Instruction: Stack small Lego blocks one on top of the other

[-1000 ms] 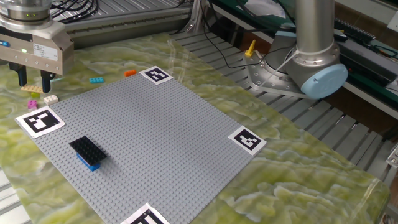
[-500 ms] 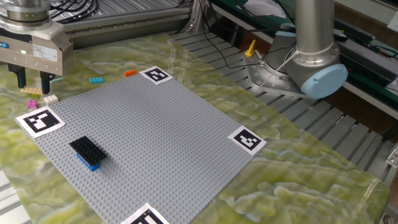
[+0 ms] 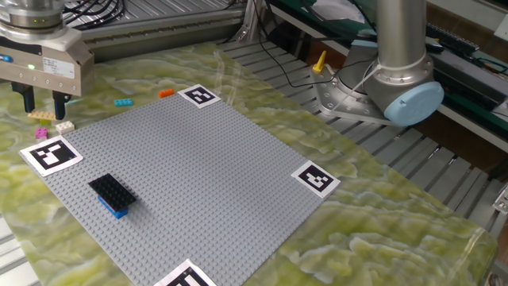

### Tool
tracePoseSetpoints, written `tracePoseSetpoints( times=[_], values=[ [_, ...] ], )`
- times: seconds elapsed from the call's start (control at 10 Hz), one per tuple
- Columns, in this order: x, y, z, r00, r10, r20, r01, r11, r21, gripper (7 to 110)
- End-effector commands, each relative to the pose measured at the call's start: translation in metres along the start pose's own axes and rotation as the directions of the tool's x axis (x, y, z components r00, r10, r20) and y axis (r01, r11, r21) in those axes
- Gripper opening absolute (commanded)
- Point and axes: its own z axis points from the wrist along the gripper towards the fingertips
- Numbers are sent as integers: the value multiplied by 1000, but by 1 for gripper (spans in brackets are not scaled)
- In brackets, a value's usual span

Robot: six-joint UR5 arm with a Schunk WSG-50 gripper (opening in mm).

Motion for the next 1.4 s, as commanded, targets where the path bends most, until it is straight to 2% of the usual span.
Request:
tracePoseSetpoints(
  times=[0.0,0.4,0.5,1.3],
  values=[
    [-1,0,-1,1000,1,7,-1,1000,-4,44],
    [-1,0,0,1000,-11,7,11,1000,-6,44],
    [-1,0,0,1000,-17,8,17,1000,-8,66],
    [-1,-3,3,999,-36,12,36,999,-2,66]
  ],
)
